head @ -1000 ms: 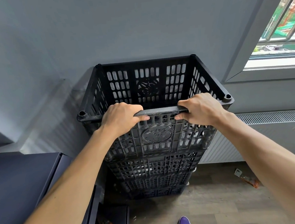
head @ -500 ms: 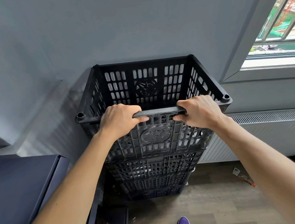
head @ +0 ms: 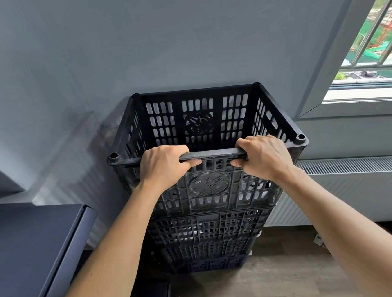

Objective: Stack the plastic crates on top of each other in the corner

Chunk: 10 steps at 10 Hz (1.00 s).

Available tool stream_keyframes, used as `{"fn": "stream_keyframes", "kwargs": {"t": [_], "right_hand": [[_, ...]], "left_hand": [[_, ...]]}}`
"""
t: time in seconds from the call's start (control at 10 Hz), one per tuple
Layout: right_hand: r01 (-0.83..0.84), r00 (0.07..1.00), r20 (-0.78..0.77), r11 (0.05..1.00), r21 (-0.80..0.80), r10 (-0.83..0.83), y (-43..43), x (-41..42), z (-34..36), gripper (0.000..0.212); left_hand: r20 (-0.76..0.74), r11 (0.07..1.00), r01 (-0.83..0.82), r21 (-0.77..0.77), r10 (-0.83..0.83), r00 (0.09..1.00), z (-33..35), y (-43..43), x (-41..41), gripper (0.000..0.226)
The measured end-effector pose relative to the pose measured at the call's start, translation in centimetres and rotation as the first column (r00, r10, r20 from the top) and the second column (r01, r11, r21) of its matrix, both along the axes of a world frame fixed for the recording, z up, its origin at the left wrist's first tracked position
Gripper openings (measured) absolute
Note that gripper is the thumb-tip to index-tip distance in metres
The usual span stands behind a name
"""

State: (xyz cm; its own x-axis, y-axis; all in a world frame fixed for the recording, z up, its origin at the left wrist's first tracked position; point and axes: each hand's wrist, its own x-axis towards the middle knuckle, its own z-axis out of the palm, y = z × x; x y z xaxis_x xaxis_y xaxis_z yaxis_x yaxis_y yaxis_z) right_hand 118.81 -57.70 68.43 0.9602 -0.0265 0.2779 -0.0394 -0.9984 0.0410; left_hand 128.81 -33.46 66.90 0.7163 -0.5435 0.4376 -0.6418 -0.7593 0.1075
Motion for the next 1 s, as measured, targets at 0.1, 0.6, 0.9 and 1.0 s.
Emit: {"fn": "stream_keyframes", "kwargs": {"t": [0.1, 0.6, 0.9, 1.0], "right_hand": [[0.01, 1.0, 0.015, 1.0, 0.015, -0.01, 0.0, -0.1, -0.2, 0.035], [-0.108, 0.988, 0.117, 0.994, 0.021, 0.105, -0.5, -3.1, -1.4, 0.067], [-0.162, 0.985, 0.08, 0.972, 0.168, 0.15, -1.7, -8.3, -1.9, 0.076], [-0.164, 0.987, 0.041, 0.954, 0.25, 0.158, -2.0, -10.9, -1.4, 0.061]], "left_hand": [[0.012, 1.0, -0.015, -0.019, 0.016, 1.0, 0.0, -0.1, -0.4, 0.049], [-0.183, 0.982, -0.089, -0.165, 0.058, 0.981, -0.9, -1.1, -5.9, 0.055], [-0.343, 0.925, -0.089, -0.37, -0.047, 0.938, 0.7, -2.9, -13.6, 0.044], [-0.436, 0.905, -0.094, -0.414, -0.106, 0.894, 0.7, -3.8, -16.9, 0.04]]}}
